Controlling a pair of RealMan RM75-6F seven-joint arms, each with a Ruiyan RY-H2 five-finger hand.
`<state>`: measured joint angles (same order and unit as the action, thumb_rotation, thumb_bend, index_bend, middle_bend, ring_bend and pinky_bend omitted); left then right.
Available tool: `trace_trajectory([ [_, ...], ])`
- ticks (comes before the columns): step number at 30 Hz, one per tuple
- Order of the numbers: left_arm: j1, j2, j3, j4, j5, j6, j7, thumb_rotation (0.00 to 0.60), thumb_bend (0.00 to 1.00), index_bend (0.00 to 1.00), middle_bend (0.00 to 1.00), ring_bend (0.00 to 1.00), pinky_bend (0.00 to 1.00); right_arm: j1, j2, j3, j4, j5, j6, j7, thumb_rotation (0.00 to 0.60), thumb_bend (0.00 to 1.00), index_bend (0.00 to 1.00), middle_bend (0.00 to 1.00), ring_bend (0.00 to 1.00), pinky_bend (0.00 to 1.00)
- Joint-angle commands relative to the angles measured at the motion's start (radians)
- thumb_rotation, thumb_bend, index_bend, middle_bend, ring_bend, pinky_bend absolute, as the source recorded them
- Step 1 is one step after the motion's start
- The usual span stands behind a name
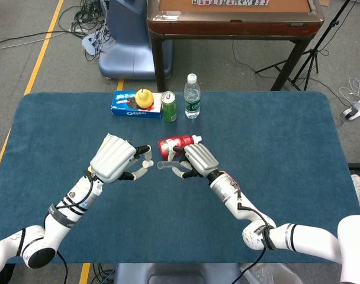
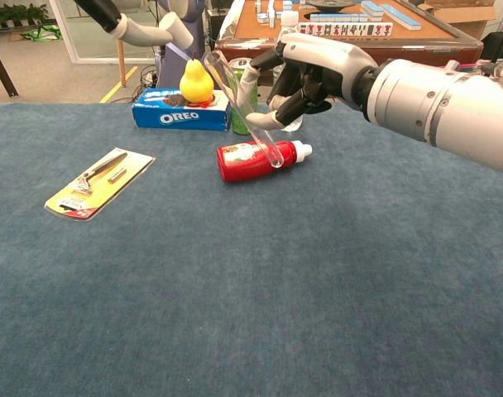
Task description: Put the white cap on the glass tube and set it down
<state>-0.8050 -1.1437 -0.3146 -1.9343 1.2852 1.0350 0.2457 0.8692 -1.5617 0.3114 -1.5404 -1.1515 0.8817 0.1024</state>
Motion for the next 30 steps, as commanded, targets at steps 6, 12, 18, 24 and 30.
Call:
trace_trajectory([
  [6, -0.019, -0.012, 0.006, -0.001, -0.021, 0.0, 0.023, 0.6, 0.25, 0.54, 1.0, 1.0, 1.0, 0.005, -0.003, 0.001, -0.002, 0.008, -0.004, -0.009, 0.6, 0.46, 0.81, 1.0, 1.0, 1.0],
  [12, -0.029, -0.016, 0.011, -0.004, -0.029, -0.006, 0.027, 0.6, 0.25, 0.54, 1.0, 1.0, 1.0, 0.009, -0.007, 0.002, -0.001, 0.014, -0.004, -0.014, 0.6, 0.46, 0.81, 1.0, 1.0, 1.0],
  [18, -0.039, -0.022, 0.017, -0.001, -0.032, -0.01, 0.031, 0.6, 0.25, 0.54, 1.0, 1.0, 1.0, 0.013, -0.009, 0.004, 0.002, 0.017, -0.007, -0.016, 0.6, 0.46, 0.81, 1.0, 1.0, 1.0],
  [24, -0.048, -0.025, 0.024, 0.006, -0.032, -0.019, 0.03, 0.6, 0.25, 0.54, 1.0, 1.0, 1.0, 0.014, -0.012, 0.005, 0.002, 0.017, -0.005, -0.014, 0.6, 0.46, 0.81, 1.0, 1.0, 1.0],
  [30, -0.054, -0.023, 0.03, 0.009, -0.033, -0.023, 0.032, 0.6, 0.25, 0.54, 1.0, 1.0, 1.0, 0.015, -0.013, 0.004, 0.001, 0.015, -0.007, -0.011, 0.6, 0.46, 0.82, 1.0, 1.0, 1.0],
])
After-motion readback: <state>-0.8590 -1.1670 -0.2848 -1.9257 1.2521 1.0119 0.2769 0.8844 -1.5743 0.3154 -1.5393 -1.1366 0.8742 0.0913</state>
